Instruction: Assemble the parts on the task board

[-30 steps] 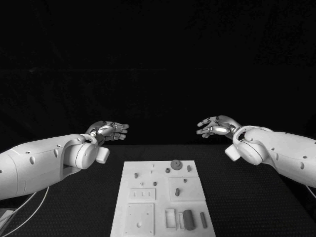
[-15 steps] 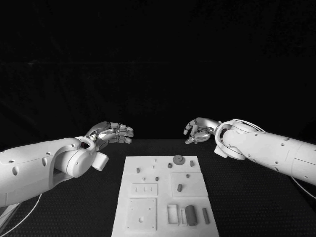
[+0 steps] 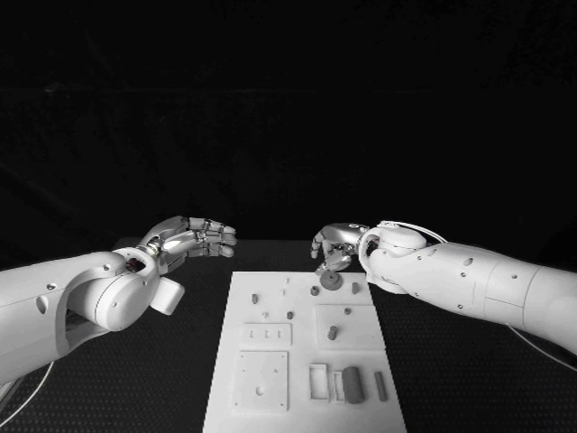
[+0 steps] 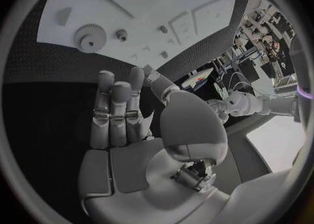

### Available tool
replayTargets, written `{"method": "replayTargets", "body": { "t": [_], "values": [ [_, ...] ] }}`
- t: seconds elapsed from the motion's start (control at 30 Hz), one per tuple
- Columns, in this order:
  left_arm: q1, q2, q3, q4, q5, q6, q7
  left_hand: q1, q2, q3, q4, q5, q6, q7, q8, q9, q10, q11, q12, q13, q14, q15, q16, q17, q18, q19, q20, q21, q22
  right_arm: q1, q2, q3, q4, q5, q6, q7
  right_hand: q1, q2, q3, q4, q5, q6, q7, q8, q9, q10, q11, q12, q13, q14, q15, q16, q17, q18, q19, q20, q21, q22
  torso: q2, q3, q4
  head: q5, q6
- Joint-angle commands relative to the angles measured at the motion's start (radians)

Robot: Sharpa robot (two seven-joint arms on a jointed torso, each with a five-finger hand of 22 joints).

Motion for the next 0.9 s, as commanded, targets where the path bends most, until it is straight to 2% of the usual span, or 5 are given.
{"method": "replayTargets", "body": {
  "t": [0.03, 0.27, 0.3, 0.5, 0.9],
  "values": [
    [0.004, -0.002, 0.001, 0.009, -0.005, 0.009, 0.015, 0.003, -0.011, -0.009, 0.000, 0.003, 0.002, 0.003, -0.007, -0.002, 0.005, 0.006, -0.007, -0.002, 0.008, -0.002, -0.008, 0.002, -0.007, 0.006, -0.002, -0.007, -0.002, -0.011, 0.006, 0.000, -0.004, -0.051, -0.014, -0.035, -0.008, -0.009, -0.004, 0.000, -0.001, 0.009, 0.002, -0.008, -0.001, -0.035, 0.003, 0.055, 0.075, -0.017, -0.002, 0.046, 0.025, 0.021, -0.007, -0.008, 0.042, 0.029, 0.020, -0.0069, 0.0180, -0.012, -0.001],
    [0.004, -0.004, 0.001, 0.013, 0.003, 0.006, 0.014, 0.000, -0.012, -0.013, 0.001, 0.003, 0.003, 0.004, -0.009, -0.005, 0.006, 0.007, -0.009, -0.004, 0.009, -0.002, -0.010, 0.002, -0.009, 0.009, -0.003, -0.010, -0.004, -0.026, 0.009, 0.000, 0.004, -0.133, -0.049, -0.039, 0.004, -0.016, 0.004, 0.003, -0.001, 0.014, 0.029, -0.041, -0.002, -0.256, 0.030, 0.313, 0.418, -0.074, 0.022, 0.249, 0.118, 0.021, -0.066, -0.021, 0.237, 0.032, 0.037, -0.0138, 0.0319, -0.021, -0.005],
    [0.004, -0.004, 0.000, 0.013, 0.003, 0.006, 0.014, 0.000, -0.012, -0.013, 0.001, 0.003, 0.002, 0.004, -0.010, -0.006, 0.005, 0.007, -0.010, -0.004, 0.009, -0.002, -0.011, 0.002, -0.010, 0.010, -0.004, -0.011, -0.004, -0.027, 0.009, 0.000, 0.007, -0.132, -0.037, -0.043, 0.001, -0.009, 0.006, 0.014, 0.000, 0.019, 0.024, -0.042, -0.001, -0.252, 0.031, 0.378, 0.470, -0.061, 0.036, 0.303, 0.143, 0.021, -0.076, -0.019, 0.245, 0.018, 0.040, -0.0143, 0.0330, -0.023, -0.003],
    [0.004, -0.005, -0.001, 0.008, 0.004, 0.007, 0.013, -0.002, -0.013, -0.016, 0.001, 0.003, 0.001, 0.006, -0.012, -0.008, 0.005, 0.007, -0.012, -0.006, 0.010, -0.002, -0.013, 0.003, -0.012, 0.012, -0.005, -0.014, -0.006, -0.040, 0.015, 0.000, 0.001, -0.187, -0.037, -0.047, -0.007, -0.008, 0.014, 0.000, 0.000, 0.027, 0.033, -0.051, 0.004, -0.266, 0.036, 0.526, 0.576, -0.066, 0.030, 0.374, 0.164, 0.021, -0.058, -0.038, 0.308, 0.025, 0.053, -0.0172, 0.0391, -0.032, -0.001],
    [0.004, -0.002, -0.004, 0.000, 0.004, 0.009, 0.011, -0.004, -0.011, -0.019, 0.002, 0.003, 0.001, 0.007, -0.015, -0.010, 0.005, 0.008, -0.015, -0.008, 0.011, -0.003, -0.015, 0.003, -0.013, 0.014, -0.006, -0.017, -0.008, -0.051, 0.002, 0.000, -0.003, -0.191, -0.006, -0.055, -0.019, -0.014, 0.022, 0.001, -0.001, 0.020, 0.038, -0.062, 0.004, -0.265, 0.042, 0.571, 0.596, -0.063, 0.035, 0.398, 0.161, 0.021, -0.057, -0.046, 0.335, 0.024, 0.071, -0.0201, 0.0437, -0.040, 0.001]
  ]
}}
